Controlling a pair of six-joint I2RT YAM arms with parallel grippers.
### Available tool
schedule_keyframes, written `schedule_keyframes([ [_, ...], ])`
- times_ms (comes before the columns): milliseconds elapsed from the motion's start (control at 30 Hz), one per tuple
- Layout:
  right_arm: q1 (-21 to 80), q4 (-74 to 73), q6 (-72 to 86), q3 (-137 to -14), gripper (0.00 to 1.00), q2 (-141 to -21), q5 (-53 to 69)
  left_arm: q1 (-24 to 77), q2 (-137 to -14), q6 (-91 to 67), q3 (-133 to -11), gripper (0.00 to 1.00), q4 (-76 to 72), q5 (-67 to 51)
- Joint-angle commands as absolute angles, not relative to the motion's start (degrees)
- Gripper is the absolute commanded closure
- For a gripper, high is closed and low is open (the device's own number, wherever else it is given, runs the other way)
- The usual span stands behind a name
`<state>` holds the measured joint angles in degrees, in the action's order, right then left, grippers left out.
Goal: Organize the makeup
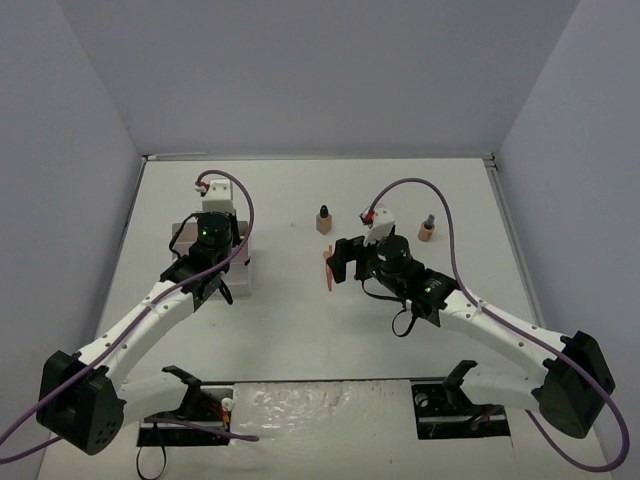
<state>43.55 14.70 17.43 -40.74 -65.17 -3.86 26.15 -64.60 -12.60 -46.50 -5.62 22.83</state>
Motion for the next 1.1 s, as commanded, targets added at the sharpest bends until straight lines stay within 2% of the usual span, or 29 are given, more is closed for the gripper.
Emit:
schedule_keyframes([
  [0,43.0,17.5,17.0,-40.7,0.01,-65.8,-5.6,25.6,-65.7,-10.3,-46.4,1.0,-16.9,24.2],
  [333,42.5,17.6,17.5,-40.9,0.02,-69.3,-5.9,25.6,-67.6,-12.8,-41.8,0.95,-21.0,24.0],
  [700,41.9,15.4,19.6,-43.1,0.03,-76.1,-9.1,25.6,-66.9,-15.3,-40.2,0.79,-19.8,24.1],
  [867,41.7,13.5,21.1,-45.6,0.09,-81.0,-11.6,25.5,-65.4,-15.7,-42.1,0.57,-15.0,24.5],
  [1067,41.5,13.8,20.6,-48.0,0.23,-86.1,-12.1,25.4,-61.4,-19.2,-46.6,0.19,-4.3,25.3],
])
